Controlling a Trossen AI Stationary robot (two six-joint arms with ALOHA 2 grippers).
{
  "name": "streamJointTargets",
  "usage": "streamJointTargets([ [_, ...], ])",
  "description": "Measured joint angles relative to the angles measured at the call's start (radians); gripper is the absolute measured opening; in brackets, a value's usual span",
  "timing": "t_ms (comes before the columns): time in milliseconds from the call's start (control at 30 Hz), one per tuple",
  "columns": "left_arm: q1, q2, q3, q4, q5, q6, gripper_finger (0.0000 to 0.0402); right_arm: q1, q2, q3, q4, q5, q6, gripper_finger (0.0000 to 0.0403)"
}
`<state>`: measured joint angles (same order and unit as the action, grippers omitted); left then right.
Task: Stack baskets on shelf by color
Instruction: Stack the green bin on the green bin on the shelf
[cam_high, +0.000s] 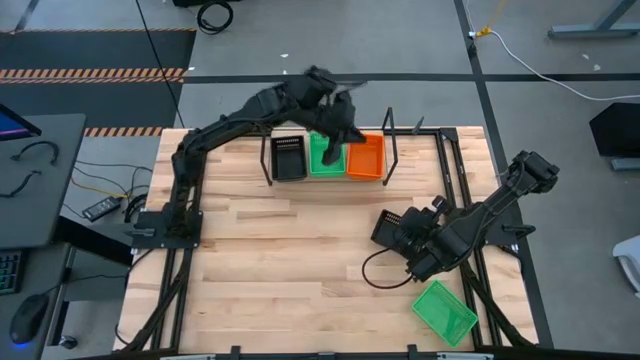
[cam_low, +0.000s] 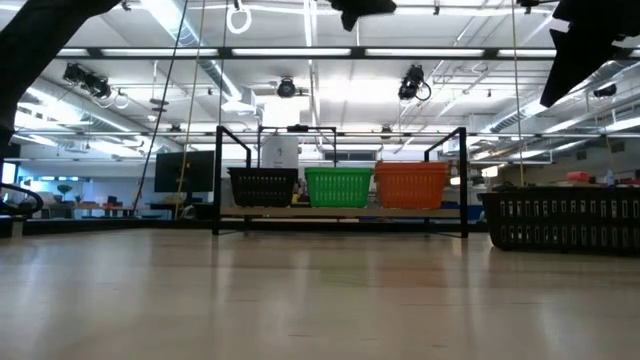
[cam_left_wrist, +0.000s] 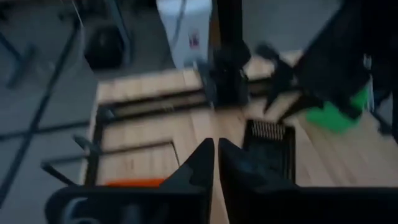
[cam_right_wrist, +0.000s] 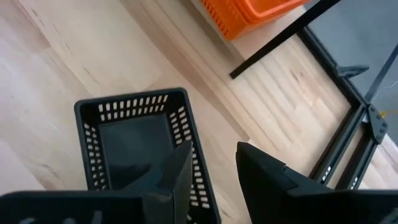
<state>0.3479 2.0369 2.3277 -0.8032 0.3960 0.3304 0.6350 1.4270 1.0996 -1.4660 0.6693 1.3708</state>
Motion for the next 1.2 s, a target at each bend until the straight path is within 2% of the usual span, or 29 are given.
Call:
streamJointTargets([
  [200,0.031,-0.032,0.002,0.294,0.114,-0.106,0.0013,0.001,0.011,-0.003,0.007,0.019,0.000,0.0130],
  [300,0.030,-0.030,0.001,0.325,0.118,-0.134,0.0012,0.008,0.012,-0.019,0.014,0.017,0.000,0.0130],
  [400,0.016,-0.033,-0.075,0.376,0.111,-0.140,0.0012,0.016,0.011,-0.042,0.012,0.008,0.021,0.0130],
  [467,0.010,-0.041,-0.176,0.429,0.105,-0.160,0.0012,0.022,0.011,-0.055,0.012,0.003,0.028,0.0130],
  [567,0.006,-0.067,-0.375,0.606,0.098,-0.218,0.0012,0.030,0.011,-0.062,0.006,-0.012,0.050,0.0130],
  [667,0.016,-0.140,-0.594,0.827,0.068,-0.289,0.0011,0.045,0.010,-0.062,0.004,-0.016,0.062,0.0130],
  [767,0.023,-0.251,-0.791,0.965,0.003,-0.315,0.0011,0.056,0.010,-0.062,0.001,-0.042,0.057,0.0130],
  [967,-0.002,-0.522,-1.100,0.992,-0.146,-0.273,0.0011,0.042,0.009,-0.062,0.007,-0.114,-0.024,0.0132],
  [1067,-0.024,-0.633,-1.221,0.994,-0.205,-0.267,0.0011,-0.003,0.009,-0.052,0.053,-0.175,-0.134,0.0137],
  [1200,-0.033,-0.765,-1.368,1.038,-0.267,-0.268,0.0011,-0.065,0.010,-0.013,0.161,-0.192,-0.291,0.0148],
])
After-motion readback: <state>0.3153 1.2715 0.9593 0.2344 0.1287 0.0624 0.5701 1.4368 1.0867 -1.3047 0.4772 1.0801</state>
